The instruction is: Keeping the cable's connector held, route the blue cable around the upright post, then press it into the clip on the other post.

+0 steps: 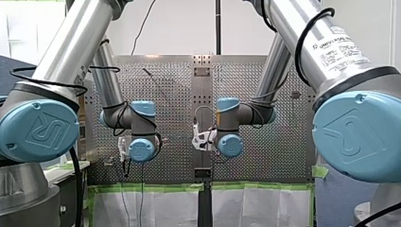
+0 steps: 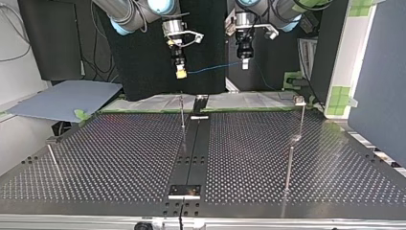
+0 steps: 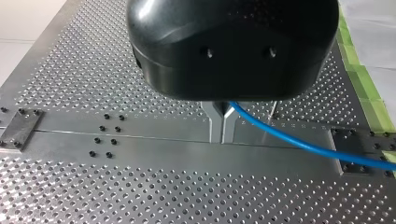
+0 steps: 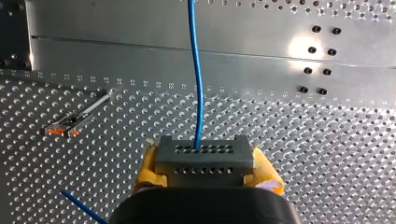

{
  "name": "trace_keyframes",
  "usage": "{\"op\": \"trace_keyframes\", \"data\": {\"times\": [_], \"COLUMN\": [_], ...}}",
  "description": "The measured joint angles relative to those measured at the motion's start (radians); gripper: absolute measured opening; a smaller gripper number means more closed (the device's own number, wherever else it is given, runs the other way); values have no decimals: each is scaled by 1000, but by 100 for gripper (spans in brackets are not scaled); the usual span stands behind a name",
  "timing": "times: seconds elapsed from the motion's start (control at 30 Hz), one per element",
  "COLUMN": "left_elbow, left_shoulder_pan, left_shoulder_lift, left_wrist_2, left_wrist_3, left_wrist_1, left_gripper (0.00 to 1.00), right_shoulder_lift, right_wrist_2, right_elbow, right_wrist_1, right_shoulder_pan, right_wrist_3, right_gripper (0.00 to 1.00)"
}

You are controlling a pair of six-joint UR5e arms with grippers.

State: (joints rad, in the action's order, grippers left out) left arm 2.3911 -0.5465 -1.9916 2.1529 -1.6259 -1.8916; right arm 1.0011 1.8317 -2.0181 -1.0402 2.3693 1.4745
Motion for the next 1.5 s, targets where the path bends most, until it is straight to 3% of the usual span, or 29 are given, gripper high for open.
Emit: {"op": "trace_keyframes", "data": {"times": [0.57, 0.87, 1.1, 1.3, 1.5], "left_elbow": [0, 0, 0, 0, 1], "left_shoulder_pan": [0, 0, 0, 1, 12], "left_shoulder_lift": [0, 0, 0, -2, -43], "left_wrist_2": [-1, -2, -2, -3, -13], "left_wrist_3": [1, 2, 2, 0, -33], "left_wrist_1": [0, 0, 0, -1, -43], "left_gripper": [0, 0, 0, 0, 0], "right_shoulder_lift": [-3, -75, -141, -155, -156], "right_wrist_2": [3, 18, 18, 18, 18], "right_elbow": [2, 6, 6, 6, 6], "right_wrist_1": [3, 69, 82, 83, 83], "right_shoulder_pan": [3, 14, 14, 14, 14], "right_wrist_3": [-2, -5, -5, -5, -5], "right_gripper": [0, 0, 0, 0, 0]}}
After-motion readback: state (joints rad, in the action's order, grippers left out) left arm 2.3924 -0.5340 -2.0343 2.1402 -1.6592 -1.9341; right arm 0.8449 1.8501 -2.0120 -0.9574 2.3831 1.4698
